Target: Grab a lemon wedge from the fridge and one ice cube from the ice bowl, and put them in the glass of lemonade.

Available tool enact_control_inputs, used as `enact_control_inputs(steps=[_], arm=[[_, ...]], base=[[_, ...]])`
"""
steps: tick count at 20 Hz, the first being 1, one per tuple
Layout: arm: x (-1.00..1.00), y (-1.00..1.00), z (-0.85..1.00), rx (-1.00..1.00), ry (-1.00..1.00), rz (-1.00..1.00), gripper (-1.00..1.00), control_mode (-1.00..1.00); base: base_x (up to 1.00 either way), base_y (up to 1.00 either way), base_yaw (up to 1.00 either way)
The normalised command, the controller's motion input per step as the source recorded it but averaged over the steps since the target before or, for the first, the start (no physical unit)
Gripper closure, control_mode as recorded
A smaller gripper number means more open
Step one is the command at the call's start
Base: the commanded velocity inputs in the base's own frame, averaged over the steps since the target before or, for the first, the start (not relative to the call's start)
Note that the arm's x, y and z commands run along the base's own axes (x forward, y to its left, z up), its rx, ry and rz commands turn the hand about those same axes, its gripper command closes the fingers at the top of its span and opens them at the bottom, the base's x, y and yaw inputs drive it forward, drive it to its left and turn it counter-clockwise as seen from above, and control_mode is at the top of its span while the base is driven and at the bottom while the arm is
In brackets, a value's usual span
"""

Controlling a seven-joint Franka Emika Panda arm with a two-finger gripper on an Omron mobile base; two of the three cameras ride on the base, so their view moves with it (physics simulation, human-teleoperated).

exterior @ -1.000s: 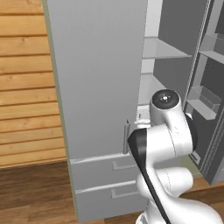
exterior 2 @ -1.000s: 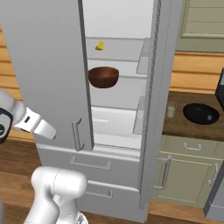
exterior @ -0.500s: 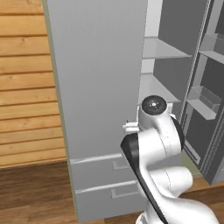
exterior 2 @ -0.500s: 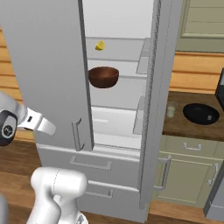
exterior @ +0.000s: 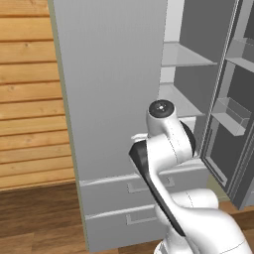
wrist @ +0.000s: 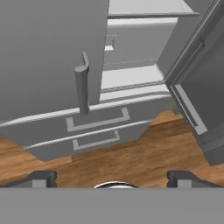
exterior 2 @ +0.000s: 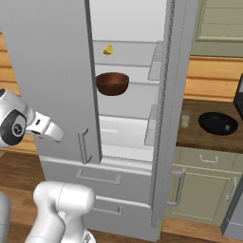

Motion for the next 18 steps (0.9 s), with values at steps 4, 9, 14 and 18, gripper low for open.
enact_control_inputs(steps=[4, 9, 14, 18], arm=[[0.15, -0.29, -0.47, 0.11, -0.16, 0.03, -1.0, -1.0], [0.03, -0.32, -0.34, 0.2, -0.2, 0.02, -1.0, -1.0], [0.06, -0.07, -0.06, 0.16, -0.07, 0.03, -1.0, -1.0], [0.3, 0.18, 0.0, 0.0, 0.08, 0.03, -1.0, -1.0]], base=[[0.0, 0.0, 0.0], [0.0, 0.0, 0.0], [0.0, 0.0, 0.0], [0.0, 0.0, 0.0]])
